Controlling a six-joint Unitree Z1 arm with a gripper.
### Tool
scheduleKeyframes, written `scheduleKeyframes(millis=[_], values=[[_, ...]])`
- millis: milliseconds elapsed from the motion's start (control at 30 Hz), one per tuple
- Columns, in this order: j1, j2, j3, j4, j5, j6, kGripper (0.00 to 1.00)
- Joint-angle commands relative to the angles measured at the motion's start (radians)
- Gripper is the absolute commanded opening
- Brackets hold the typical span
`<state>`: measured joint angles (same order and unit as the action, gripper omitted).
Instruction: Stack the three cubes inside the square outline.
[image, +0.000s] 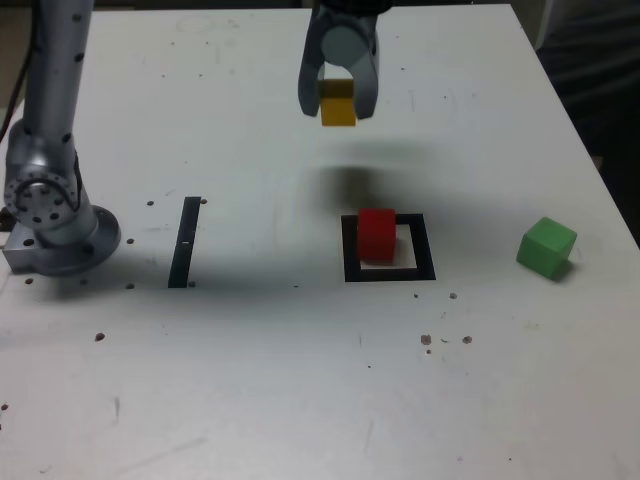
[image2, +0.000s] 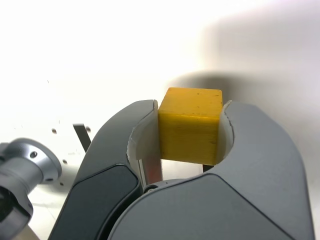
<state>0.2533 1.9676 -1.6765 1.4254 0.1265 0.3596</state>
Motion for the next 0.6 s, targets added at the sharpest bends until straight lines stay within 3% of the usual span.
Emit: scheduleKeyframes(millis=[0, 300, 567], values=[[-0.031, -0.012, 0.006, 0.008, -0.007, -0.019, 0.26], [-0.160, -0.041, 0.051, 0.002, -0.030, -0.101, 0.26], [-0.223, -0.041, 0.066, -0.009, -0.079, -0.147, 0.26]])
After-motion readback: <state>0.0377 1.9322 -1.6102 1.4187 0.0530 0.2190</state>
